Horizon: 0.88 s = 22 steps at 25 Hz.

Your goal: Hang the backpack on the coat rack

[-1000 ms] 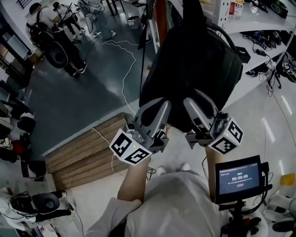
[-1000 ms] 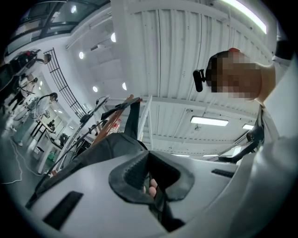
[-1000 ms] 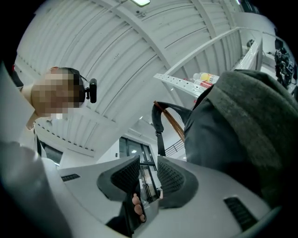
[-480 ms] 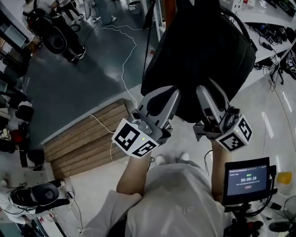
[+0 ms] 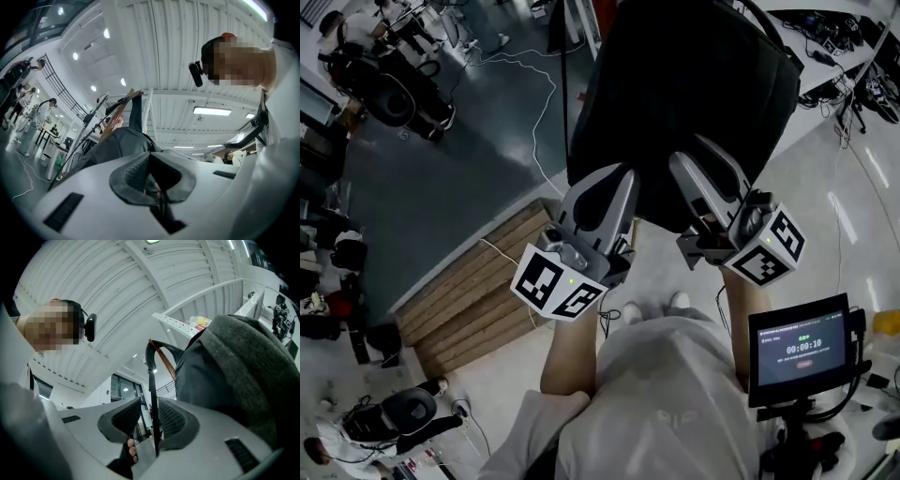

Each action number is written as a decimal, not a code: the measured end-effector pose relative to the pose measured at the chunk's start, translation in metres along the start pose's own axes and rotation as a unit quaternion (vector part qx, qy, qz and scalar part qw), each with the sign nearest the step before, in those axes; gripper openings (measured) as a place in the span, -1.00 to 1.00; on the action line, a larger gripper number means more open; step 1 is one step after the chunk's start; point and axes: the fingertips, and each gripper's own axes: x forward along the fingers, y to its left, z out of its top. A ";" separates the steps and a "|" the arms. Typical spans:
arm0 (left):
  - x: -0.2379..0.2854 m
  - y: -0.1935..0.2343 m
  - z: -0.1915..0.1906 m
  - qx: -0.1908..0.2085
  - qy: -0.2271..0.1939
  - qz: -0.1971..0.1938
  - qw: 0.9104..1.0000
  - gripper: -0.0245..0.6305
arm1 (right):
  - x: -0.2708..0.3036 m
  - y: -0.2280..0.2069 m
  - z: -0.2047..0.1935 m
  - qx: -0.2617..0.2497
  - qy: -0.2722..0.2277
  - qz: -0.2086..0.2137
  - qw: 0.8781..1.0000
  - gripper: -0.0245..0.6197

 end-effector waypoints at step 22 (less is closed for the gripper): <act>0.008 -0.007 -0.020 0.017 0.082 -0.013 0.996 -0.90 | -0.003 -0.005 0.001 0.008 -0.004 -0.008 1.000 -0.67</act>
